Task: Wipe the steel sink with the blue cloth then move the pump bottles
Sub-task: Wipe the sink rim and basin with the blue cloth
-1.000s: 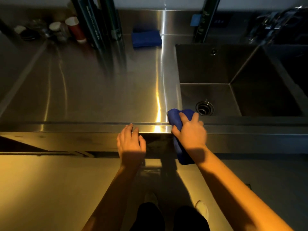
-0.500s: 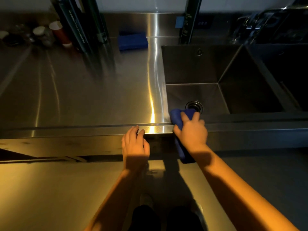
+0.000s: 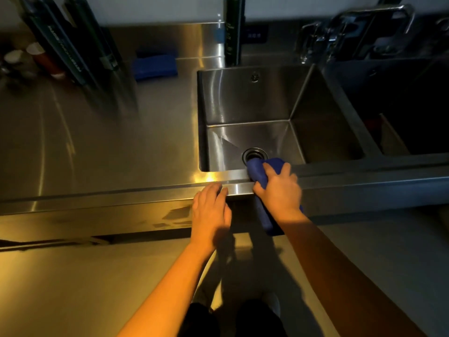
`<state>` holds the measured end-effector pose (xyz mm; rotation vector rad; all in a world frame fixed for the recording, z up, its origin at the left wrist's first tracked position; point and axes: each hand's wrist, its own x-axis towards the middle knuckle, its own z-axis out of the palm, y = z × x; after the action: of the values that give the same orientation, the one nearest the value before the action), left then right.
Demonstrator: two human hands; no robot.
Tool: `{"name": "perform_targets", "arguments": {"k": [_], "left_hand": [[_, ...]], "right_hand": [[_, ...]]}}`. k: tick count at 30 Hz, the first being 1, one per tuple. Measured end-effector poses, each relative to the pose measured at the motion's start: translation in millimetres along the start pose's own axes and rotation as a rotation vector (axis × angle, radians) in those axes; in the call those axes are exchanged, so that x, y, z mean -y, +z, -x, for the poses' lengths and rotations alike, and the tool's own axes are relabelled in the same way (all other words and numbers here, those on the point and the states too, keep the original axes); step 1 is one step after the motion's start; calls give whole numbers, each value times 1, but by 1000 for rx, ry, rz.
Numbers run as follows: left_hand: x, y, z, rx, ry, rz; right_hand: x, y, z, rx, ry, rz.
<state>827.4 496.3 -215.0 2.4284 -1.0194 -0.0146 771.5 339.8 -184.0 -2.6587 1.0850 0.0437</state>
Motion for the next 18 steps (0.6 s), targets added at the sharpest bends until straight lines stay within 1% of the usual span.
{"name": "perform_targets", "arguments": {"k": [5,12,15,18], "left_hand": [[-49,30,-15,49,64,-30],[-105,68,-28,15,126,-41],[-123,82,-28,-2,121,-58],[-130,90,-25,-26,106,-68]], "right_hand": [[-80,-22,-17,-48,91,-23],[-175,-49,-37,-97,185,-53],[-206,-56,-45,-115,218,-50],[-219,-58,-48,-116,209,-52]]}}
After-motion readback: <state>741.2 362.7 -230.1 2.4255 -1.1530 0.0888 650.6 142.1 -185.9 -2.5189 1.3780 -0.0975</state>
